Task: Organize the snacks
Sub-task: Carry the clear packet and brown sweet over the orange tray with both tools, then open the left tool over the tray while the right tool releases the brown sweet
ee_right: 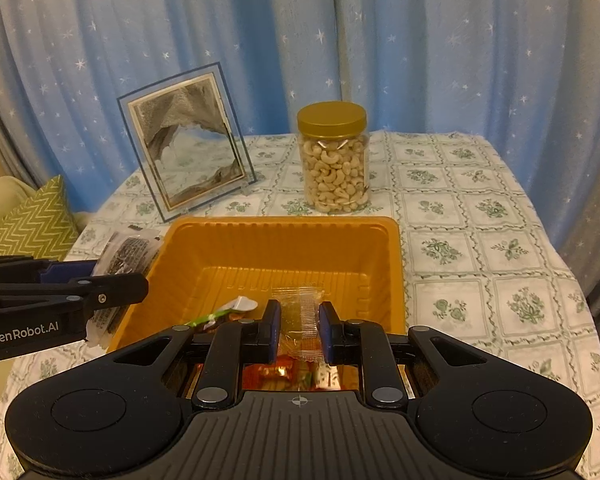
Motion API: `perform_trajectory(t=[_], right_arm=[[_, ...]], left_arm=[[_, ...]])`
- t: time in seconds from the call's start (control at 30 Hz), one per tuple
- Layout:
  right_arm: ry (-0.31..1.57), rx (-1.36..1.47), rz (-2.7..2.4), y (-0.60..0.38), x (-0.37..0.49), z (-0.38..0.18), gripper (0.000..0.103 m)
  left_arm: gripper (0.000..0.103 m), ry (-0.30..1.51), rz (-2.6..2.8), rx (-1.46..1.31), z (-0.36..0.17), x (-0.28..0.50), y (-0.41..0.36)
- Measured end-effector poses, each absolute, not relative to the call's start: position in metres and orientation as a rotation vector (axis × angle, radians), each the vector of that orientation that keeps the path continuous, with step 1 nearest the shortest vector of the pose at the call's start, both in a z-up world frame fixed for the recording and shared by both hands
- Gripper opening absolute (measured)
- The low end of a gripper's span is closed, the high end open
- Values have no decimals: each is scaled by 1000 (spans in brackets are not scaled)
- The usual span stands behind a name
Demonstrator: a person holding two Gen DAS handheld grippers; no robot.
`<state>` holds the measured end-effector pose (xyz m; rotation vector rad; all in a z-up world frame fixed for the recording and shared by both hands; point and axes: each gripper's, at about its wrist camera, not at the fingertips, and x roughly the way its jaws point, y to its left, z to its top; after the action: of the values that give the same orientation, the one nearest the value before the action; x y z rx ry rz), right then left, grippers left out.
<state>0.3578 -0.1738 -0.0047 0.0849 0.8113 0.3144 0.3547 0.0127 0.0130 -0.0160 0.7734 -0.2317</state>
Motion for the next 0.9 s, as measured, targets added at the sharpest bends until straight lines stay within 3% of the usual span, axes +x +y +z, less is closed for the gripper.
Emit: perform_trajectory(t=[0.8,0.9], right_arm=[[880,109,288,-176,408,-32,21],[880,111,286,-176,408,-32,21]], left_arm=[[35,841,-204,-26,-25,417,17],[45,830,-198,-66,-26,420,21]])
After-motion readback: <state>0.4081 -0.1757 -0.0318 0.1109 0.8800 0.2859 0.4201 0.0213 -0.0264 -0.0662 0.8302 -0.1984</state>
